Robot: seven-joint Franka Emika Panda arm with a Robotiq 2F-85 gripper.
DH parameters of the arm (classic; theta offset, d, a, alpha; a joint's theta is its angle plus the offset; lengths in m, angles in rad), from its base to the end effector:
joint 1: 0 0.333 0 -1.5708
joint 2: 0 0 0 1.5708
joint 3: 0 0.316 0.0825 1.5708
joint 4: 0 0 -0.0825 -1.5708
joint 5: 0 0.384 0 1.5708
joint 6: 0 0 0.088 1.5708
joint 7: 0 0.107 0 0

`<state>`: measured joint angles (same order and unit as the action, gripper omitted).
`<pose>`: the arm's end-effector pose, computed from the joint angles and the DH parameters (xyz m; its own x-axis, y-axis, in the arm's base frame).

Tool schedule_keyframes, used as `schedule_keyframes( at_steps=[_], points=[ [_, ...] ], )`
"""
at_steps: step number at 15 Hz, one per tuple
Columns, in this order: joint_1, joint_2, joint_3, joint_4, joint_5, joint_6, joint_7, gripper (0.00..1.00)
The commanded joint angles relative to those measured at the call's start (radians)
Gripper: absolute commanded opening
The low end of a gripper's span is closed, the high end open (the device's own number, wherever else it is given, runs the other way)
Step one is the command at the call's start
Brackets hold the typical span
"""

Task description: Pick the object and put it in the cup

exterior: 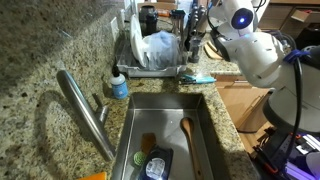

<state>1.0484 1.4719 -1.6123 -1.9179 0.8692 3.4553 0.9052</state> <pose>0.6357 -0.0247 0.4755 -0.3727 -0.0580 0.9261 -0.5553 -0.7857 -0.2727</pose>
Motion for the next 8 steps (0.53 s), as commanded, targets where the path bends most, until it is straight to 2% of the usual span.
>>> schedule_keyframes(
  at_steps=[1, 2, 3, 6, 8],
  points=[
    [-0.019, -0.005, 0.010, 0.000, 0.040, 0.000, -0.106, 0.01],
    [-0.006, 0.000, 0.001, -0.001, 0.010, -0.001, -0.043, 0.04],
    [-0.008, 0.000, 0.001, -0.002, 0.012, -0.001, -0.047, 0.06],
    [-0.005, 0.000, 0.001, -0.002, 0.012, -0.001, -0.046, 0.01],
    [0.012, -0.015, 0.012, -0.011, 0.005, -0.070, -0.054, 0.00]
  ],
)
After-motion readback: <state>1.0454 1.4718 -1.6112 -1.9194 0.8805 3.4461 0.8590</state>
